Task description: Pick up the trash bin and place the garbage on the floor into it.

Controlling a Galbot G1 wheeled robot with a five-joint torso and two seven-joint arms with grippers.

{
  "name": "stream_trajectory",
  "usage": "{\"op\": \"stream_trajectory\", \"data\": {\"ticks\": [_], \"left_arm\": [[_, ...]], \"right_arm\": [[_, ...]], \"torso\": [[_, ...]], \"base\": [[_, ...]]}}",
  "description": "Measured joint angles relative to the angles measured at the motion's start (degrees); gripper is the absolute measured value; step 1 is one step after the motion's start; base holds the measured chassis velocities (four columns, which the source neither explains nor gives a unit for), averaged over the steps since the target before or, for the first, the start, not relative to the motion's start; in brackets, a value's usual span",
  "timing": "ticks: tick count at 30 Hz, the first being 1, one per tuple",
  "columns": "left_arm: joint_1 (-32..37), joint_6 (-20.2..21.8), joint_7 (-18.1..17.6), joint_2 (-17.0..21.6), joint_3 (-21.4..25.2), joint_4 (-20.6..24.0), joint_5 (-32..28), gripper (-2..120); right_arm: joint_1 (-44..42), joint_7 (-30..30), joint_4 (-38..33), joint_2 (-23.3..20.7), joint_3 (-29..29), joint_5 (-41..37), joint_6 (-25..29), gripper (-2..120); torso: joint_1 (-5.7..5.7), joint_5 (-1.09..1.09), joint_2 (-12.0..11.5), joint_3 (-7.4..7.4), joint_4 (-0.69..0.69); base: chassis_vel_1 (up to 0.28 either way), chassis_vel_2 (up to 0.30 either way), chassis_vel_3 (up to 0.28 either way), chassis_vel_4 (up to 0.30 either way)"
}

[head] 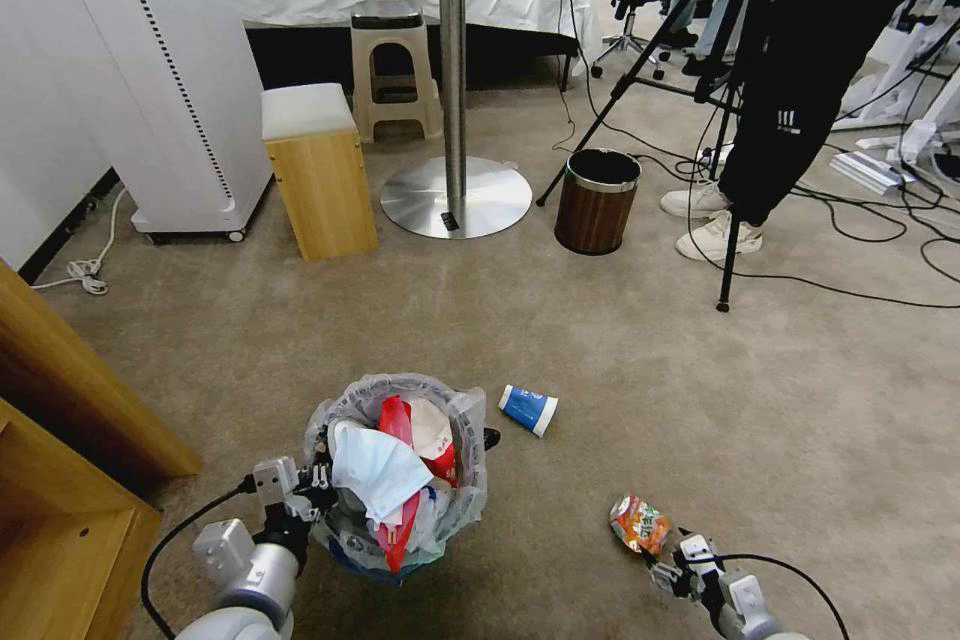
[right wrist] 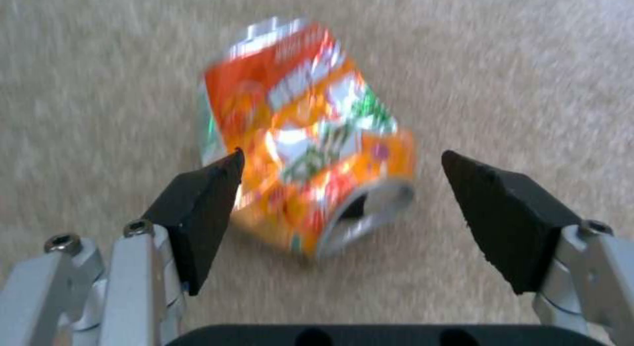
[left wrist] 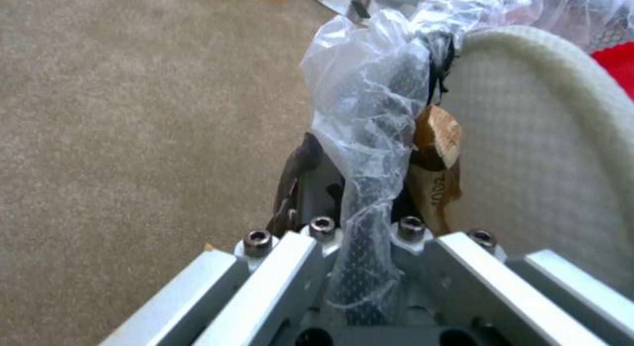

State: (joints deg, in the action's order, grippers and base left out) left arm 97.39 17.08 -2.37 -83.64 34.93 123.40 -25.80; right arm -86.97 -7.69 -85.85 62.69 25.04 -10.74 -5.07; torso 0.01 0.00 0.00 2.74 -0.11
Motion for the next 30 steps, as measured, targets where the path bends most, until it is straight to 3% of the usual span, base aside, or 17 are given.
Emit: {"op": "stream_trajectory", "data": {"ticks": [30], "left_arm": [[1.8,-0.4,0.0,0.1,0.2,2.0,0.3,1]], "right_arm": [[-1.1,4.4,-1.0,4.9,1.3,-3.8,-2.2,75]], "torso": [[0.00,0.00,0.0,0.00,0.00]], "base": [[0.000,0.000,0.000,0.000]]}}
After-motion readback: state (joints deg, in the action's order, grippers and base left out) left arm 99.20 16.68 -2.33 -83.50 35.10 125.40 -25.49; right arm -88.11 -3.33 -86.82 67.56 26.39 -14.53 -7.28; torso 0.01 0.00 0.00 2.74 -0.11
